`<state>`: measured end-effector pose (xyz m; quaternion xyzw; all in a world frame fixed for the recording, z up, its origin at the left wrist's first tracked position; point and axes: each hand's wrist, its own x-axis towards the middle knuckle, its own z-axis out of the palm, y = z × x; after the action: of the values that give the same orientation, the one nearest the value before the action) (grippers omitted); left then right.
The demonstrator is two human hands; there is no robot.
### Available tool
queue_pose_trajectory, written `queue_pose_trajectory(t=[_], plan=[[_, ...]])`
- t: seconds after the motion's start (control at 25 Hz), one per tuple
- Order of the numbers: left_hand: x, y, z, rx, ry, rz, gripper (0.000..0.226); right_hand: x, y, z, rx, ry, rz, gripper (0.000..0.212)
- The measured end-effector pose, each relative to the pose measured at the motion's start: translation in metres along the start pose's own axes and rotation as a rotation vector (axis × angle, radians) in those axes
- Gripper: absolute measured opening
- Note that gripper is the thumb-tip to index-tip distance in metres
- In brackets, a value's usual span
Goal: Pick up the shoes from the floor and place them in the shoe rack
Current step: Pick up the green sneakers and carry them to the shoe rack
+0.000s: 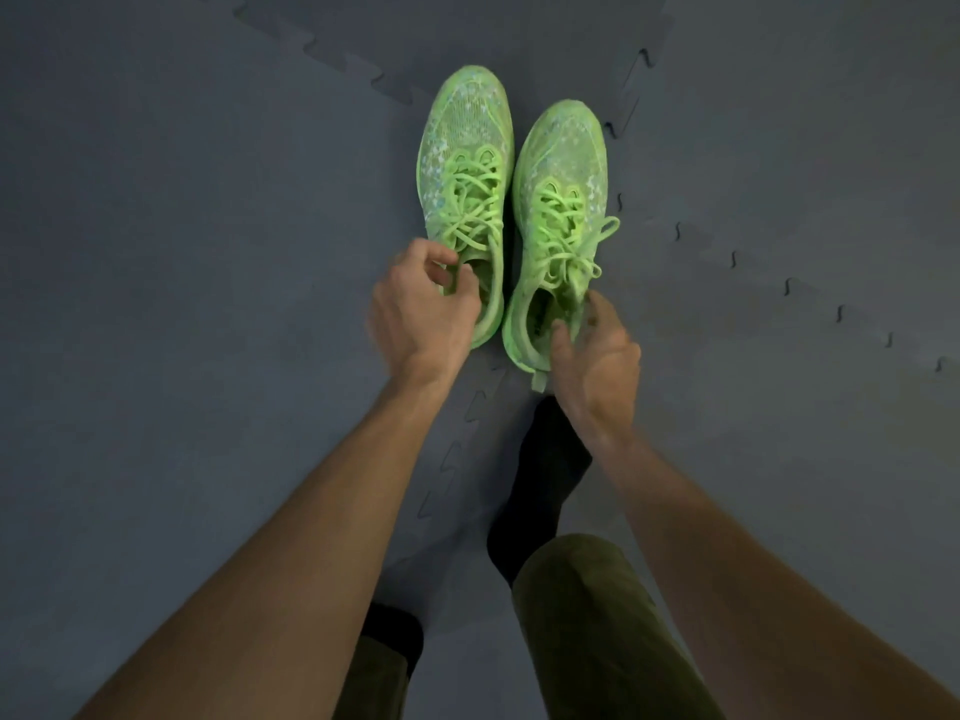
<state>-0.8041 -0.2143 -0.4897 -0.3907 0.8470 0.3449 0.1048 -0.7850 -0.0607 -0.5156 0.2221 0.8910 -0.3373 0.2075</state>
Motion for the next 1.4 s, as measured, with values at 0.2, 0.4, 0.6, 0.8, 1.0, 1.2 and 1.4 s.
queue_pose_trajectory(t=[0.2, 0.4, 0.6, 0.8, 1.0, 1.2, 1.4], plan=[[0.022, -0.014, 0.004, -0.052, -0.174, -0.086, 0.071, -0.008, -0.033, 0.002, 0.021, 0.079, -0.104, 0.031], [0.031, -0.019, 0.008, 0.031, -0.333, -0.075, 0.086, 0.022, -0.050, 0.031, 0.069, -0.194, 0.185, 0.032], [0.021, -0.025, 0.002, 0.040, -0.311, -0.063, 0.088, -0.004, -0.047, 0.047, 0.148, -0.133, -0.056, 0.019], [0.011, -0.051, -0.003, 0.023, -0.317, -0.074, 0.090, -0.005, -0.045, 0.055, 0.097, -0.054, -0.108, 0.035], [0.017, -0.053, -0.005, -0.047, -0.346, -0.104, 0.082, -0.008, -0.055, 0.064, -0.115, 0.075, -0.076, 0.014], [-0.006, -0.076, -0.053, -0.146, -0.248, -0.251, 0.073, -0.053, -0.081, 0.068, -0.236, -0.001, -0.260, 0.017], [-0.067, -0.150, -0.146, -0.457, 0.017, -0.487, 0.076, -0.157, -0.128, 0.097, -0.401, -0.205, -0.580, 0.012]])
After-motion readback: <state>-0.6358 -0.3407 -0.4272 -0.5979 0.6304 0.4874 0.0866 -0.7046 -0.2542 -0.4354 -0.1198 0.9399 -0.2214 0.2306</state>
